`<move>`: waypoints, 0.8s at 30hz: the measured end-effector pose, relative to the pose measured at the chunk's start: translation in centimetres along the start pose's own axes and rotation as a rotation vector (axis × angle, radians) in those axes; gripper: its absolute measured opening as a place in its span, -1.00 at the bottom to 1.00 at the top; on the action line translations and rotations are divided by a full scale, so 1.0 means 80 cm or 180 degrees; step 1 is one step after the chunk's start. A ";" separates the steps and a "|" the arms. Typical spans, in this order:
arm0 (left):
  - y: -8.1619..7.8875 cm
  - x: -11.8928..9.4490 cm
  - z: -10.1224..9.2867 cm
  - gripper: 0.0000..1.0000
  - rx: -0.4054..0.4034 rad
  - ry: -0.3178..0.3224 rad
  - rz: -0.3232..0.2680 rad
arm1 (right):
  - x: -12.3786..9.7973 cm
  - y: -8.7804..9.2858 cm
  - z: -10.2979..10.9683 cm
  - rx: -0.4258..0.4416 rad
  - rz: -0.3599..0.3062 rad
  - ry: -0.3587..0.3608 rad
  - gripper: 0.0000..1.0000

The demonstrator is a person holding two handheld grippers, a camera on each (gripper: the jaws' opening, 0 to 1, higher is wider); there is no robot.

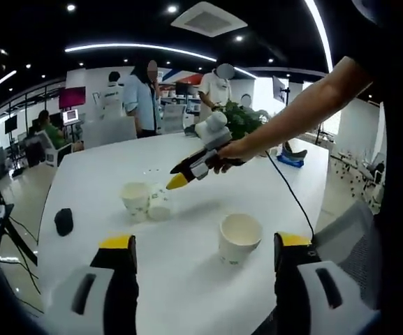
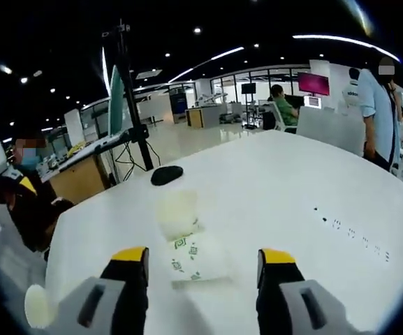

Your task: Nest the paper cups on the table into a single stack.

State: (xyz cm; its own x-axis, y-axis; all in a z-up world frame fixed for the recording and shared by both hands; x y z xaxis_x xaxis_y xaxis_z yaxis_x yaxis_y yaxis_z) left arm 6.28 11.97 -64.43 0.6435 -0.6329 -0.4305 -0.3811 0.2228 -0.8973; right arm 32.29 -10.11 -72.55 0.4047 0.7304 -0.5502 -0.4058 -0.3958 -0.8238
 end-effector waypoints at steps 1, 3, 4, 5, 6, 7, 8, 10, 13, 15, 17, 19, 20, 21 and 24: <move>-0.001 0.001 0.001 0.59 0.0007 -0.0014 0.0000 | 0.002 0.001 -0.002 -0.0011 0.0006 -0.0017 0.21; -0.002 0.002 0.004 0.59 0.0016 -0.0023 -0.0014 | 0.003 0.002 -0.003 -0.0018 0.0022 -0.0056 0.19; -0.003 0.003 0.005 0.59 0.0010 -0.0027 -0.0018 | 0.004 0.002 -0.003 -0.0021 0.0026 -0.0080 0.18; -0.003 0.004 0.006 0.59 -0.0004 -0.0030 -0.0020 | 0.005 0.003 -0.003 -0.0013 0.0028 -0.0102 0.15; -0.003 0.005 0.007 0.59 -0.0016 -0.0032 -0.0015 | 0.007 0.003 -0.004 0.0021 0.0035 -0.0135 0.14; -0.003 0.006 0.007 0.59 -0.0022 -0.0031 -0.0007 | 0.009 0.003 -0.004 0.0051 0.0027 -0.0170 0.11; -0.002 0.007 0.007 0.60 -0.0025 -0.0035 0.0008 | 0.012 0.003 -0.006 0.0073 0.0008 -0.0198 0.10; 0.000 0.009 0.007 0.60 -0.0037 -0.0039 0.0045 | 0.016 0.004 -0.008 0.0067 0.0004 -0.0211 0.08; 0.004 0.010 0.006 0.59 -0.0080 -0.0021 0.0097 | 0.020 0.002 -0.007 0.0043 0.0003 -0.0290 -0.01; 0.009 0.009 0.007 0.56 -0.0108 -0.0039 0.0142 | 0.025 0.001 -0.007 0.0009 0.0029 -0.0351 -0.05; 0.013 0.007 0.008 0.55 -0.0175 -0.0060 0.0157 | 0.028 0.002 -0.008 0.0021 0.0039 -0.0406 -0.08; 0.017 0.005 0.009 0.53 -0.0214 -0.0071 0.0182 | 0.032 0.003 -0.012 0.0072 0.0043 -0.0460 -0.11; 0.018 0.004 0.009 0.53 -0.0217 -0.0074 0.0205 | 0.035 0.005 -0.014 0.0124 0.0052 -0.0496 -0.12; 0.019 0.004 0.009 0.52 -0.0213 -0.0078 0.0221 | 0.035 0.006 -0.012 0.0185 0.0047 -0.0538 -0.13; 0.022 0.002 0.010 0.51 -0.0232 -0.0117 0.0246 | 0.039 0.010 -0.013 0.0343 0.0045 -0.0669 -0.13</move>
State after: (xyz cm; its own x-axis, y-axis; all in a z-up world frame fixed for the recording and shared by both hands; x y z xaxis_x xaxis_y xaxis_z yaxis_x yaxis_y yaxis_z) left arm 6.19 12.86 -66.17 0.6337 -0.5880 -0.5026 -0.4769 0.2146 -0.8524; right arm 34.04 -8.73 -75.05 0.2235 0.8294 -0.5120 -0.5000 -0.3533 -0.7907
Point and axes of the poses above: the point that each gripper's makers call its tool centre point, and the gripper's own axes: x roughly forward along the fingers, z roughly to its left, y roughly out of its underside, the point moved 9 cm from there along -x, roughly backward along the fingers, and after that the axes turned 2 degrees about z, right-handed, at the moved point
